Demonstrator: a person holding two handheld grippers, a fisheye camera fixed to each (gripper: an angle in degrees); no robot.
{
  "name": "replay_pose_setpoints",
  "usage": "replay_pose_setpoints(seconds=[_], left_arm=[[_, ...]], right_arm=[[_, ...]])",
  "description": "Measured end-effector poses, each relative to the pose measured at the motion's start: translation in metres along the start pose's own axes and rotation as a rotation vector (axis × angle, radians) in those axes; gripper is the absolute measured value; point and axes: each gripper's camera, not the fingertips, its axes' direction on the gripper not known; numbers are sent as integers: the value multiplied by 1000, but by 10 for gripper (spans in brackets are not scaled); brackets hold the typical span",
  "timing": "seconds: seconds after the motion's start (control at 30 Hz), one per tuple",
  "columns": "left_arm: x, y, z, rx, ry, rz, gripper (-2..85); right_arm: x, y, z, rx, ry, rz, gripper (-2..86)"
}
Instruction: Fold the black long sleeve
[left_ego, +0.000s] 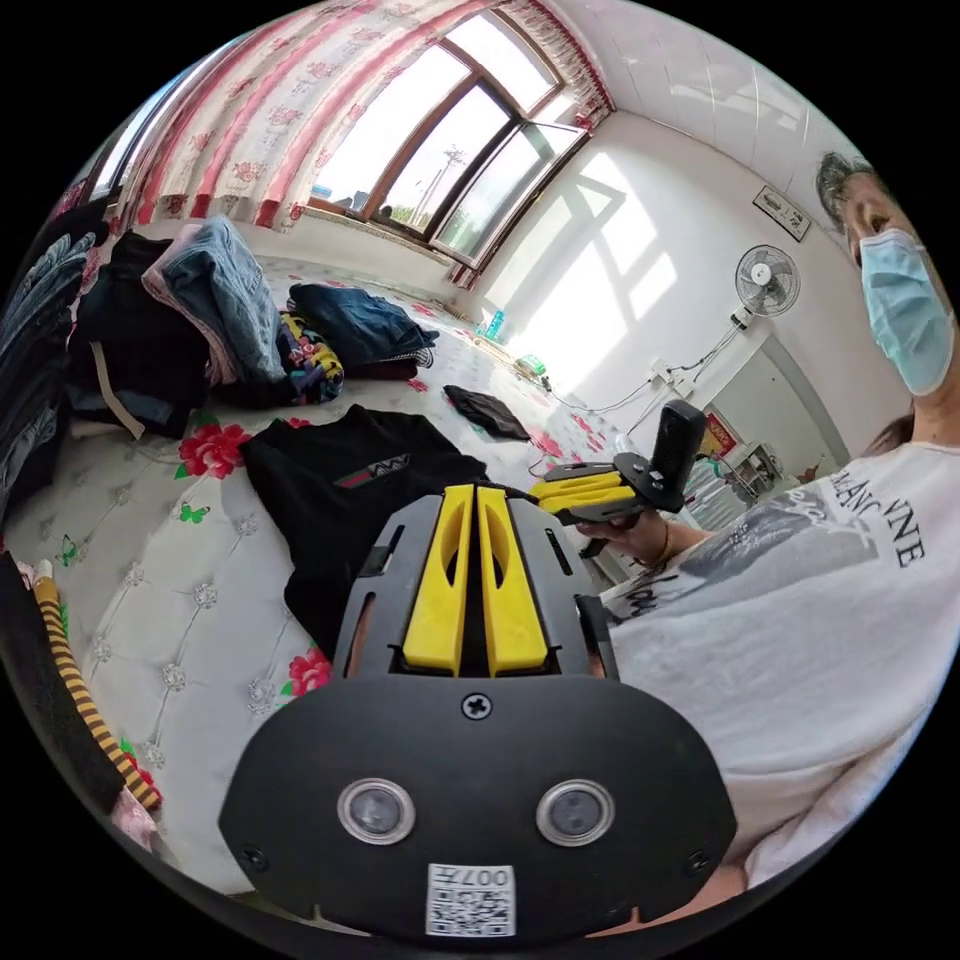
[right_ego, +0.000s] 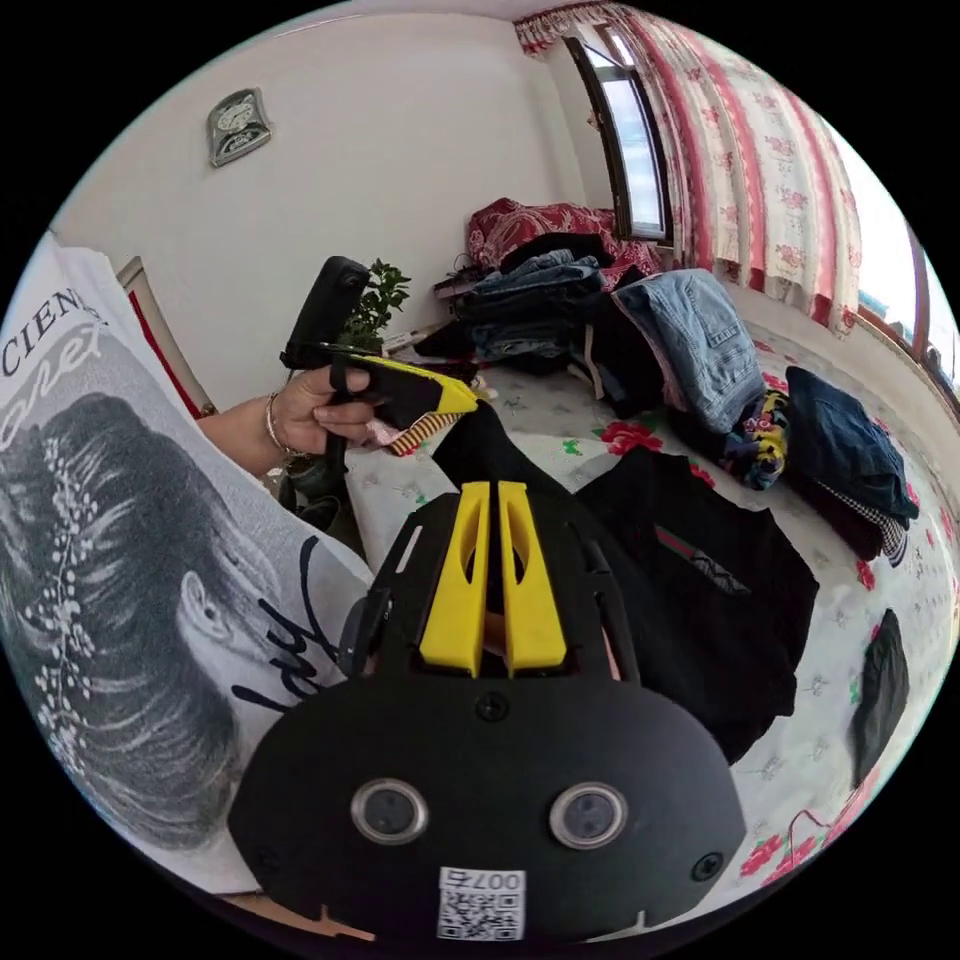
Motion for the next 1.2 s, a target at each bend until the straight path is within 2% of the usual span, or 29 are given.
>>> replay_pose_setpoints(seconds=[0.1, 0.2, 0.33, 0.47, 0.6, 0.67, 0.87, 1.03, 1.13, 1.2], left_arm=[[-16, 38, 9, -167, -151, -72, -10], [-41, 77, 21, -285, -152, -249, -10], [-42, 87, 14, -260, -158, -292, -9], [-48, 84, 8, -315, -175, -234, -8], [-78, 103, 27, -424, -224, -360, 9], [-84, 107, 24, -388, -268, -412, 30], [-95, 88, 11, -298, -245, -468, 48], [-96, 62, 52, -353, -153, -426, 50], [-94, 54, 93, -471, -172, -396, 44], [-99, 59, 119, -578, -232, -456, 16]], right_arm=[[-2, 3, 57, -182, -160, 0, 0], [-4, 8, 110, -361, -260, -1, 5], [13, 5, 109, -402, -288, 20, 14], [68, 26, 71, -323, -112, 195, 23], [139, 72, 19, -275, 107, 468, 31], [166, 89, -8, -245, 186, 561, 31], [257, 120, -82, -187, 398, 757, 26], [317, 125, -85, -283, 452, 786, 20], [331, 116, -71, -349, 429, 693, 14], [333, 108, -69, -379, 422, 601, 6]])
